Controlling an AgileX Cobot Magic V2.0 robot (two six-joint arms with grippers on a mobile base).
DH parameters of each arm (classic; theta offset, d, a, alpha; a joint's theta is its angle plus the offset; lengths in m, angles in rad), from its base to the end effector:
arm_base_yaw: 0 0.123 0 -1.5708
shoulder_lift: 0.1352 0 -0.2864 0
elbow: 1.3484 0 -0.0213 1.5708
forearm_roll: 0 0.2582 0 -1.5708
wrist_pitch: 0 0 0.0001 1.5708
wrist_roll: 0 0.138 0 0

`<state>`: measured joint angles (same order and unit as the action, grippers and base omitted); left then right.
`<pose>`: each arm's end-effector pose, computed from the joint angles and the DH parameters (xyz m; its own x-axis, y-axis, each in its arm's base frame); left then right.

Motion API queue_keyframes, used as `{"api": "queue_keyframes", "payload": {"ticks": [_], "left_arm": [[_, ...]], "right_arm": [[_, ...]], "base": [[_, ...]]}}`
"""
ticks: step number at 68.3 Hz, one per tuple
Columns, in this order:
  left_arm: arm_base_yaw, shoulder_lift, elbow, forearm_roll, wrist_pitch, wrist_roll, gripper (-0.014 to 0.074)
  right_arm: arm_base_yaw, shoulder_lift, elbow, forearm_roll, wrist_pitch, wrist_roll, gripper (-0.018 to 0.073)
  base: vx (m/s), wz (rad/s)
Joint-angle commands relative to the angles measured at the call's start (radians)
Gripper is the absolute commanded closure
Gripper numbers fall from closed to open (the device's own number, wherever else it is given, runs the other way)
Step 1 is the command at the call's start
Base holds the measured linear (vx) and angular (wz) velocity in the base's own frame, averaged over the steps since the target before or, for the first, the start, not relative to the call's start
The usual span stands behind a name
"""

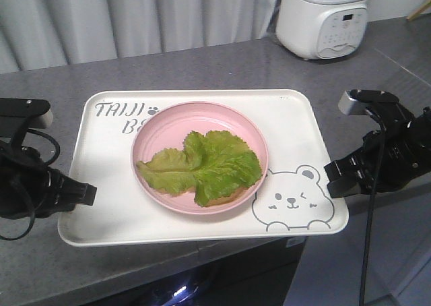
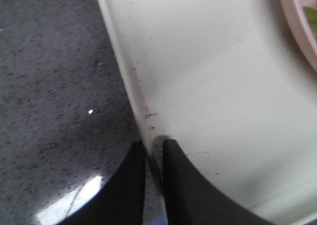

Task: Transfer vegetables to tray and serve
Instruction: 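Hold the tray level with both grippers while the base turns and drives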

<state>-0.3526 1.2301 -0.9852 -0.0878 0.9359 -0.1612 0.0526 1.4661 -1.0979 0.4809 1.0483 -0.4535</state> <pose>0.2437 -0.1001 0.2617 -0.8934 0.1037 -0.4372 0.1902 0.9688 -0.1588 0.2961 0.0710 0.2371 -0.9041 -0.2288 -0.3608 -0.3500 0.8809 0.3186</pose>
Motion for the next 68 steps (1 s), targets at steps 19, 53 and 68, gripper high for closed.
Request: {"api": "queue_keyframes", "payload": {"ticks": [19,53,68], "left_arm": [[-0.015,-0.027,-0.030,-0.071,-0.097,0.017,0.0604],[-0.015,-0.027,-0.030,-0.071,-0.097,0.017,0.0604],[-0.015,-0.027,-0.030,-0.071,-0.097,0.017,0.0604]], "right_arm": [[0.017,-0.038,-0.027,0.106,0.023,-0.053,0.0564],[0.017,-0.038,-0.027,0.106,0.023,-0.054,0.0564],[0.017,-0.038,-0.027,0.106,0.023,-0.054,0.0564]], "base": [[-0.03,-0.47],[-0.03,-0.46],[-0.03,-0.39]]}}
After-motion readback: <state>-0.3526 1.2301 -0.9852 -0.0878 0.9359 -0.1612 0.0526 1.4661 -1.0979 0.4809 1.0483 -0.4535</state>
